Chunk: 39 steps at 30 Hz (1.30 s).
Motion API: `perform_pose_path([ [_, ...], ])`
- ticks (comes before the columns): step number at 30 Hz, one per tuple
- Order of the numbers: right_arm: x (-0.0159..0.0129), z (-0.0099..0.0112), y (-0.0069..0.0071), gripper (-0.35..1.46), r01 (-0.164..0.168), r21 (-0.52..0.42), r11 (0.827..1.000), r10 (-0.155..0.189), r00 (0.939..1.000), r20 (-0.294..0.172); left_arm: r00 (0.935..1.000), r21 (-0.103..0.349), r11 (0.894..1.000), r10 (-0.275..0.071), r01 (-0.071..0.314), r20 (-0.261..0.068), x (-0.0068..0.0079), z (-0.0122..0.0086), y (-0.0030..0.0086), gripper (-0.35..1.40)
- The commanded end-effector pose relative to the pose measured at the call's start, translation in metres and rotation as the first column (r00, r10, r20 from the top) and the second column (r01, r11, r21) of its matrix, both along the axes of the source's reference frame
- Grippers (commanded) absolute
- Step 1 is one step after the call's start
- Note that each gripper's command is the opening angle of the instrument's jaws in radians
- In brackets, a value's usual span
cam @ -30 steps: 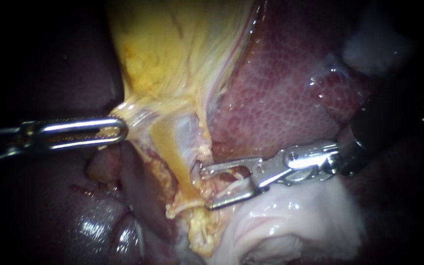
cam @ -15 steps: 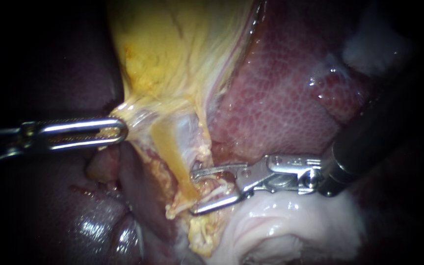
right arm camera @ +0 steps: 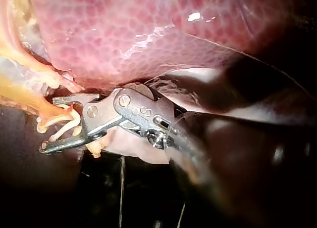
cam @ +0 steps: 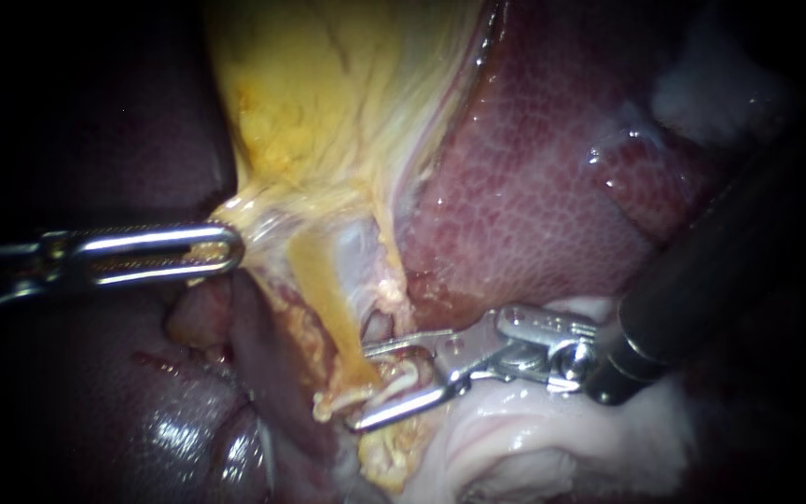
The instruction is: Clipping second clip left tube
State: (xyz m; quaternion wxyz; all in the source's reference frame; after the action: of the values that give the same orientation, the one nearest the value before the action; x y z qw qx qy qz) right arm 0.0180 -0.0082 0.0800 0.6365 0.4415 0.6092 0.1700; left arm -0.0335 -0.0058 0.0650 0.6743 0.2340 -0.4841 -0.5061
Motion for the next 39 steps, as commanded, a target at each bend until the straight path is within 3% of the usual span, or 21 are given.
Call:
perform_pose_path([
  [1, 0.0002, -0.0001, -0.0001, 0.49, 0.005, -0.003, 1.0, -0.005, 1.0, -0.004, 1.0, 0.001, 1.0, 0.002, -0.002, 0.002, 0.0001, 0.0002, 0.0001, -0.35],
  [3, 0.0006, -0.0002, -0.0002, 0.48, 0.016, -0.002, 1.0, -0.016, 0.9997, -0.016, 1.0, 0.002, 1.0, 0.004, -0.004, 0.0, 0.0001, 0.0005, 0.0002, -0.35],
  [15, 0.0033, 0.0012, -0.0015, 0.48, 0.01, -0.001, 1.0, -0.01, 0.9999, -0.005, 1.0, 0.002, 1.0, 0.003, -0.003, -0.001, 0.0, 0.0005, 0.0002, -0.35],
  [22, 0.0034, 0.0014, -0.0014, 0.41, 0.009, -0.002, 1.0, -0.009, 1.0, -0.004, 1.0, 0.002, 1.0, 0.003, -0.003, -0.001, -0.0001, 0.0003, 0.0001, -0.35],
  [24, 0.0034, 0.0015, -0.0013, 0.28, 0.01, -0.001, 1.0, -0.01, 0.9999, -0.004, 1.0, 0.002, 1.0, 0.002, -0.002, -0.001, -0.0001, 0.0003, 0.0001, -0.35],
  [25, 0.0032, 0.0014, -0.0013, 0.08, 0.014, -0.001, 1.0, -0.014, 0.9999, -0.007, 1.0, 0.002, 1.0, 0.002, -0.002, -0.001, -0.0001, 0.0003, 0.0001, -0.35],
  [26, 0.0027, 0.0013, -0.0012, -0.21, 0.043, 0.02, 0.999, -0.043, 0.9989, -0.02, 1.0, 0.002, 1.0, 0.002, -0.002, -0.001, -0.0001, 0.0003, 0.0001, -0.35],
  [27, 0.0026, 0.0011, -0.001, -0.35, 0.038, 0.021, 0.999, -0.038, 0.9991, -0.017, 1.0, 0.002, 1.0, 0.003, -0.003, -0.001, -0.0001, 0.0003, 0.0001, -0.35],
  [30, 0.0023, 0.0007, -0.0004, -0.35, 0.029, 0.025, 0.999, -0.029, 0.9995, -0.012, 1.0, 0.002, 1.0, 0.003, -0.003, -0.001, -0.0001, 0.0003, 0.0001, -0.35],
  [39, 0.002, 0.0011, -0.0002, -0.35, 0.027, 0.024, 0.999, -0.027, 0.9996, -0.011, 1.0, 0.002, 1.0, 0.002, -0.002, -0.001, -0.0001, 0.0001, 0.0, -0.35],
])
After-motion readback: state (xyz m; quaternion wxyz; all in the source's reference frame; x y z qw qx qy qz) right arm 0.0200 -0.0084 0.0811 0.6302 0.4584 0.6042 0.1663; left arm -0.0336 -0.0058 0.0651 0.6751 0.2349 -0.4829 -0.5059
